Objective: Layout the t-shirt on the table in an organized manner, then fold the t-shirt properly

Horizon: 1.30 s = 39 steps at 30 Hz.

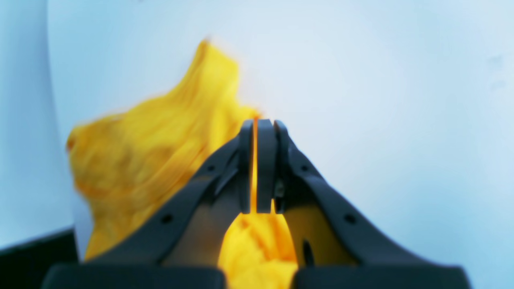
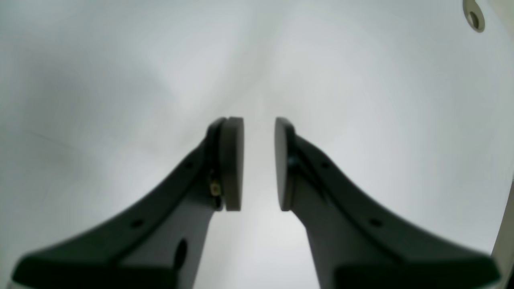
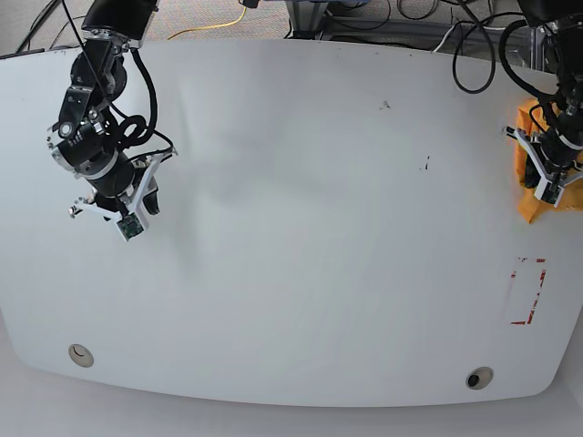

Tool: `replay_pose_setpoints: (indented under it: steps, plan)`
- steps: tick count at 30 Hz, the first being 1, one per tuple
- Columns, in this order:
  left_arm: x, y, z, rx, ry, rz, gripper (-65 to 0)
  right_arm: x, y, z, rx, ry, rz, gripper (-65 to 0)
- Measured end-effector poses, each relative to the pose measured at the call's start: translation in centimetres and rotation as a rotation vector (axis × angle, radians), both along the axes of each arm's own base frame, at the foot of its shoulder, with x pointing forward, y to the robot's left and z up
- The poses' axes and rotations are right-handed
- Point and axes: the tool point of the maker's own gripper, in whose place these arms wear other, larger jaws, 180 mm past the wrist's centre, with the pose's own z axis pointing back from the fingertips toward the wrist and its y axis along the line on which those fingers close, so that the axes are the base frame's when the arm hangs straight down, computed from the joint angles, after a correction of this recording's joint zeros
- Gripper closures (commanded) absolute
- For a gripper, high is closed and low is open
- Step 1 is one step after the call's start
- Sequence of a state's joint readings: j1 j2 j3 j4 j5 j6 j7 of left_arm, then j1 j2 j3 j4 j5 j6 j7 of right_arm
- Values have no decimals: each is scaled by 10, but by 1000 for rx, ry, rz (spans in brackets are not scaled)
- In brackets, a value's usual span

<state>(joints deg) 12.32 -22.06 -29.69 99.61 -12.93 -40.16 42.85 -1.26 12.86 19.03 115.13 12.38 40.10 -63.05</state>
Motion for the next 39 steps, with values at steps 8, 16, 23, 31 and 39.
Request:
replay_pose_setpoints:
  steps: [8,16,23,31,39]
  plan:
    - [36,-73,7,-35,-97,-100,0,24,16,31,66,-175,52,-124]
    - [56,-136,15,-135,-282,-141,0,27,21,17,2,-213,75,-122]
    - [65,-185,26,-215,-440,-164,0,15,44,-5,71,-246,63,-122]
    - [43,-204,13,-247,-475,-136,0,-23,43,-27,125,-234,46,-117]
    - [5,-195,4,-238,-449,-105,0,-74,34,-45,226,-210,-27,-14]
